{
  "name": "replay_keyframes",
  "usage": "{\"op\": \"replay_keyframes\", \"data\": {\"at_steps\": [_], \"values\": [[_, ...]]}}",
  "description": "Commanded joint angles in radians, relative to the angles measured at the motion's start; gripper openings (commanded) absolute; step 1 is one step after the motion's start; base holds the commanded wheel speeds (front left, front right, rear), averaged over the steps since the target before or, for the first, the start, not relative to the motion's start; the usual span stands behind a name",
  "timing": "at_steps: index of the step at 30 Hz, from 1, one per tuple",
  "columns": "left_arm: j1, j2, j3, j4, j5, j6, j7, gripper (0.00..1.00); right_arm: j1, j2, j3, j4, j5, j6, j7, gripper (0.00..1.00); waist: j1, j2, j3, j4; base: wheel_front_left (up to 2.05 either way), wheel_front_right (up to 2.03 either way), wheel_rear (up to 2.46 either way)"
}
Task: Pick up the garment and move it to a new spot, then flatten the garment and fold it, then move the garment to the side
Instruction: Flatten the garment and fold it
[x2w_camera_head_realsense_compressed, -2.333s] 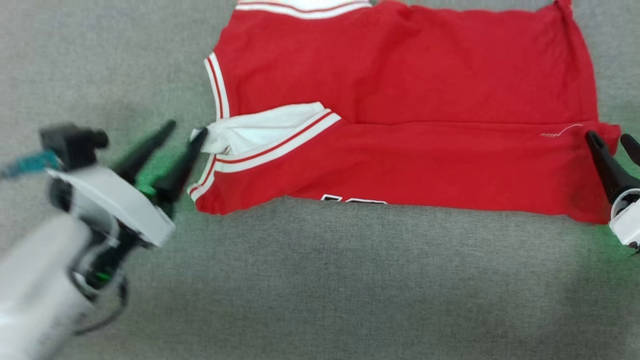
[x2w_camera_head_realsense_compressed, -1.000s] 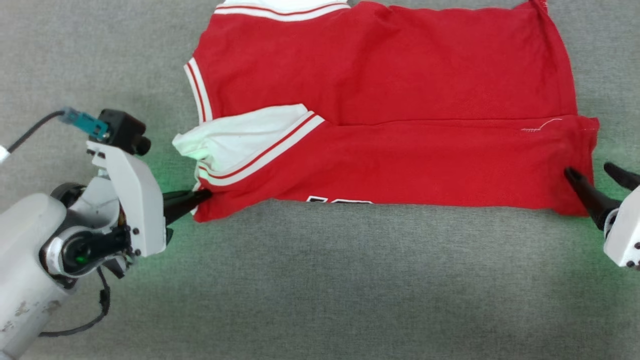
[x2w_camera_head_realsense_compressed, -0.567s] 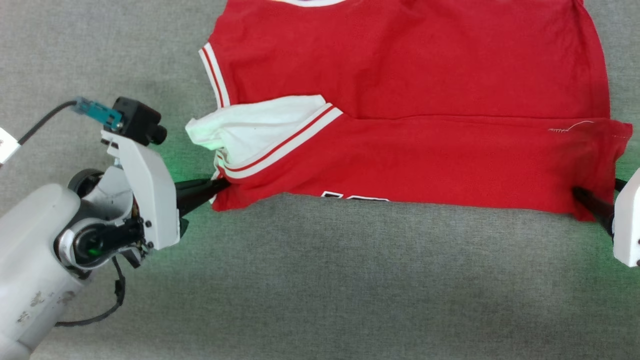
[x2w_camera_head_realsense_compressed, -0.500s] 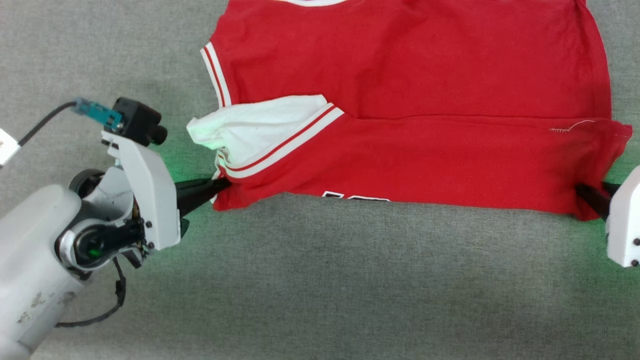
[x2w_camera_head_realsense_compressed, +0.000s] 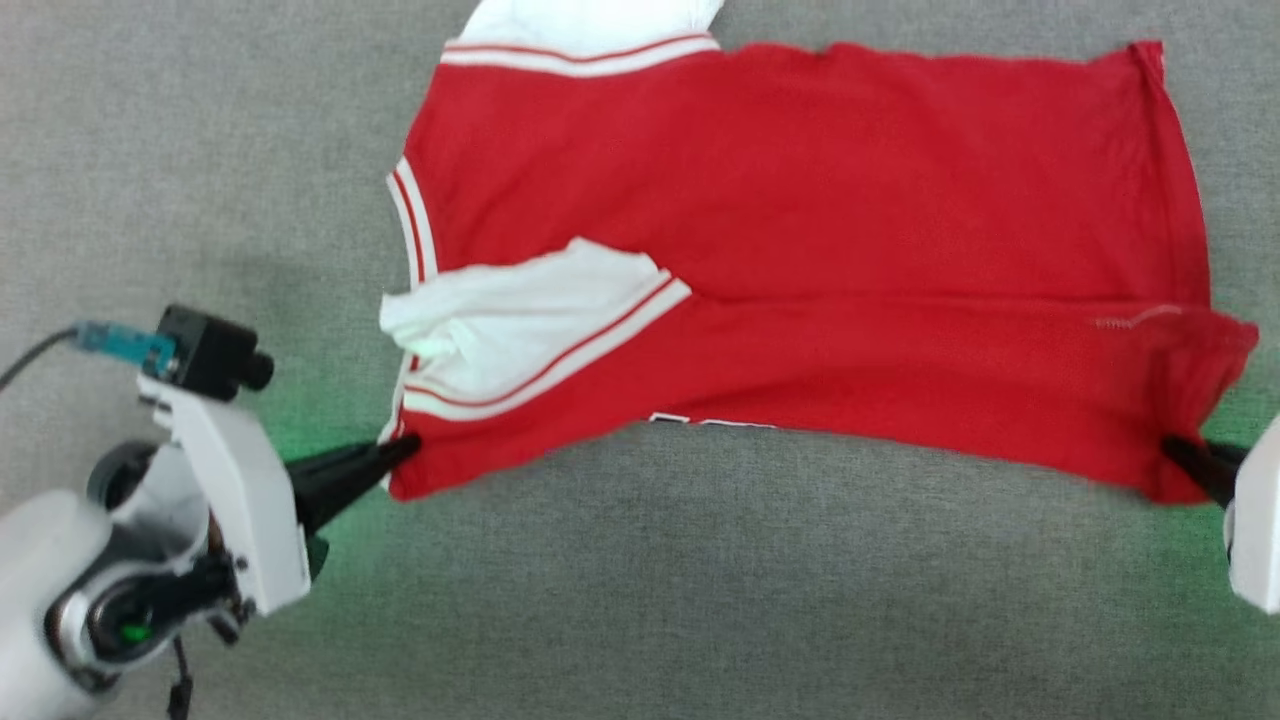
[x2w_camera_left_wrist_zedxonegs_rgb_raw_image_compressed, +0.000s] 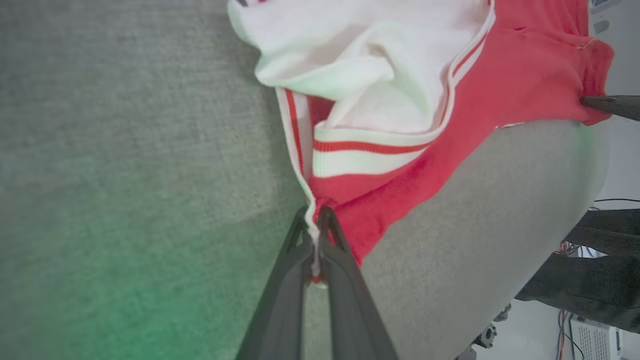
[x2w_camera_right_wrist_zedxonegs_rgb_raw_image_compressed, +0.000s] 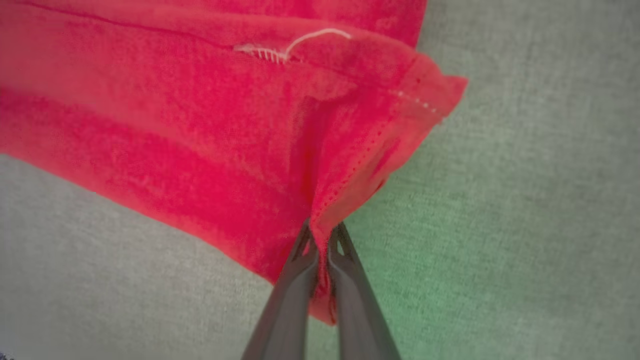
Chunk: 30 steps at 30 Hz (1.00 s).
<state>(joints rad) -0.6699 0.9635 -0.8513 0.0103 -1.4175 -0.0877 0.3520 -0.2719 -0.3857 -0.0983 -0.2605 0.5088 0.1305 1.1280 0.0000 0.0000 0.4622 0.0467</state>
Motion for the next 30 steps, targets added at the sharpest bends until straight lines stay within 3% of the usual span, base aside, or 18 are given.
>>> {"op": "replay_keyframes", "data": {"at_steps": [1, 7, 11, 12, 13, 14, 15, 16, 24, 30], "values": [[0.034, 0.018, 0.006, -0.025, -0.012, 0.008, -0.018, 0.00, 0.033, -0.001, -0.014, -0.015, 0.011, 0.000, 0.011, 0.00, 0.0000, 0.0000, -0.004, -0.001, 0.00, 0.00, 0.00], [0.132, 0.079, 0.012, -0.119, -0.046, 0.029, -0.074, 0.00, 0.125, 0.028, -0.067, -0.084, 0.048, 0.000, 0.035, 0.00, 0.0000, 0.0000, -0.008, 0.003, 0.00, 0.00, 0.00], [0.172, 0.089, 0.023, -0.139, -0.055, 0.038, -0.121, 0.00, 0.141, 0.045, -0.088, -0.104, 0.052, 0.000, 0.018, 0.00, 0.0000, 0.0000, -0.013, 0.002, 0.00, 0.00, 0.00], [0.179, 0.086, 0.030, -0.138, -0.058, 0.042, -0.140, 0.00, 0.141, 0.050, -0.090, -0.104, 0.048, 0.000, 0.010, 0.37, 0.0000, 0.0000, -0.016, 0.002, 0.00, 0.00, 0.00], [0.185, 0.081, 0.033, -0.139, -0.062, 0.043, -0.155, 0.18, 0.141, 0.056, -0.090, -0.106, 0.050, 0.000, 0.002, 0.73, 0.0000, 0.0000, -0.018, 0.003, 0.00, 0.00, 0.00], [0.188, 0.079, 0.036, -0.141, -0.056, 0.042, -0.170, 0.38, 0.135, 0.069, -0.096, -0.110, 0.059, 0.000, -0.013, 1.00, 0.0000, 0.0000, -0.020, 0.004, 0.00, 0.00, 0.00], [0.192, 0.077, 0.043, -0.143, -0.048, 0.041, -0.191, 0.75, 0.126, 0.085, -0.108, -0.112, 0.064, 0.000, -0.028, 1.00, 0.0000, 0.0000, -0.022, 0.006, 0.00, 0.00, 0.00], [0.200, 0.070, 0.052, -0.142, -0.056, 0.041, -0.215, 1.00, 0.118, 0.092, -0.113, -0.116, 0.070, 0.000, -0.042, 1.00, 0.0000, 0.0000, -0.024, 0.007, 0.00, 0.00, 0.00], [0.240, 0.040, 0.110, -0.100, -0.038, 0.054, -0.396, 1.00, 0.070, 0.144, -0.127, -0.098, 0.019, 0.000, -0.252, 1.00, 0.0000, 0.0000, -0.051, 0.017, 0.00, 0.00, 0.00], [0.220, 0.006, 0.148, -0.033, 0.032, 0.078, -0.527, 1.00, 0.027, 0.156, -0.037, -0.027, -0.074, 0.000, -0.585, 1.00, 0.0000, 0.0000, -0.059, 0.012, 0.00, 0.00, 0.00]]}}
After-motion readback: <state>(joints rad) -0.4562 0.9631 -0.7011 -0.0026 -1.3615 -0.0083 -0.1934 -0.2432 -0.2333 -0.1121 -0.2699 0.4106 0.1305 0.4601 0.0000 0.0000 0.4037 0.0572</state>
